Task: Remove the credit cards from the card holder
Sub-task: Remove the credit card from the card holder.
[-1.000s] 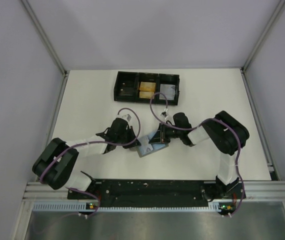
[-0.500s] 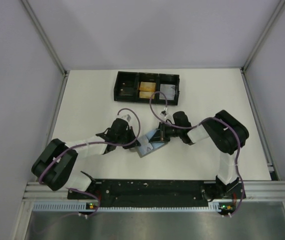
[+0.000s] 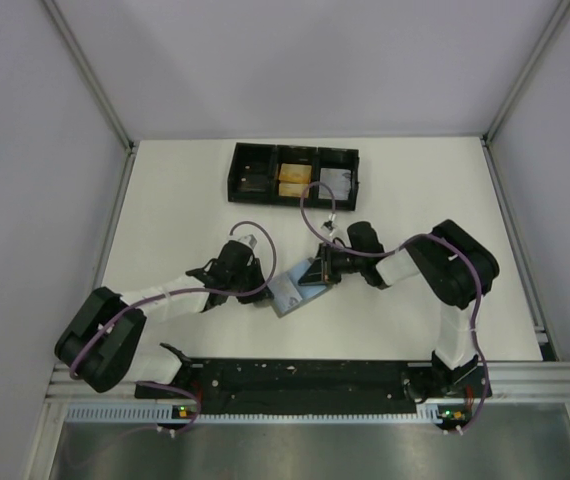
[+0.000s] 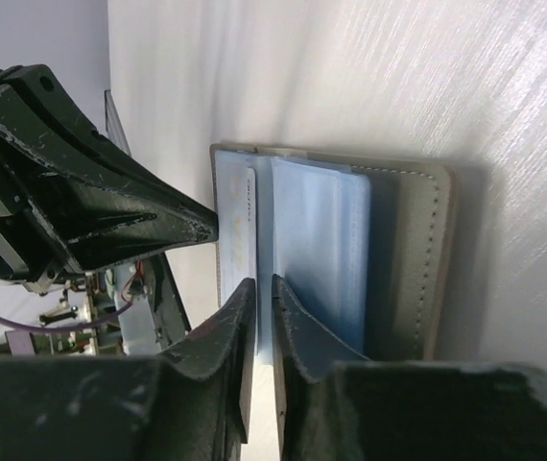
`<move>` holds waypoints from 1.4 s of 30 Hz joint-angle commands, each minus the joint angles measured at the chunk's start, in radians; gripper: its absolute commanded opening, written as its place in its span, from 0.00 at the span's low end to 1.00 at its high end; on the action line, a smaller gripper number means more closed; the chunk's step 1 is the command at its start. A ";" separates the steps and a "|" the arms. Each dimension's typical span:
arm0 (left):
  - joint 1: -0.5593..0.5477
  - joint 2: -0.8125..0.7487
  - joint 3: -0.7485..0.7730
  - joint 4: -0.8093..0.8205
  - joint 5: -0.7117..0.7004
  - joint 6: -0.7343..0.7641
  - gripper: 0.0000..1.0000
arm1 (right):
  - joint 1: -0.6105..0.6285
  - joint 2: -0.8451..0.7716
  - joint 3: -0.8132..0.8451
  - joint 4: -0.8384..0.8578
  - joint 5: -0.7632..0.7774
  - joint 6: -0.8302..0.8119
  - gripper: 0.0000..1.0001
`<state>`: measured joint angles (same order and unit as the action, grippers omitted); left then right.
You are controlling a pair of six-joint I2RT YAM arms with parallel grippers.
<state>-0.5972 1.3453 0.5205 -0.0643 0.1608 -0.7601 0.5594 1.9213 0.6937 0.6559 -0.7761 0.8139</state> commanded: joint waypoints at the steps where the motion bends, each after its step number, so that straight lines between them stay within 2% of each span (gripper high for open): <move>1: 0.002 0.009 0.006 -0.051 -0.012 0.025 0.00 | 0.019 -0.030 0.027 -0.012 -0.019 -0.035 0.18; 5: 0.002 0.015 0.006 -0.037 -0.001 0.016 0.00 | 0.046 -0.022 0.046 -0.041 -0.002 -0.047 0.26; 9: 0.000 0.020 0.006 -0.034 -0.003 0.016 0.00 | 0.065 -0.013 0.062 -0.052 -0.003 -0.055 0.26; 16: 0.000 0.032 0.006 -0.029 -0.006 0.016 0.00 | 0.079 -0.005 0.082 -0.061 -0.017 -0.058 0.18; 24: -0.016 0.048 0.010 -0.022 -0.012 0.013 0.00 | 0.099 0.019 0.104 -0.049 -0.029 -0.044 0.18; 29: -0.023 0.057 0.009 -0.019 -0.017 0.013 0.00 | 0.108 0.025 0.110 -0.050 -0.026 -0.042 0.13; 32: -0.023 0.058 0.007 -0.019 -0.023 0.015 0.00 | 0.106 0.025 0.112 -0.067 -0.022 -0.056 0.06; 33: -0.023 0.060 0.007 -0.022 -0.024 0.013 0.00 | 0.106 0.022 0.113 -0.074 -0.020 -0.061 0.00; 42: -0.021 0.058 -0.004 -0.055 -0.047 0.027 0.00 | 0.027 -0.004 0.060 -0.056 -0.034 -0.061 0.00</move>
<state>-0.6052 1.3647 0.5327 -0.0666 0.1593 -0.7570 0.6205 1.9385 0.7662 0.5591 -0.7826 0.7700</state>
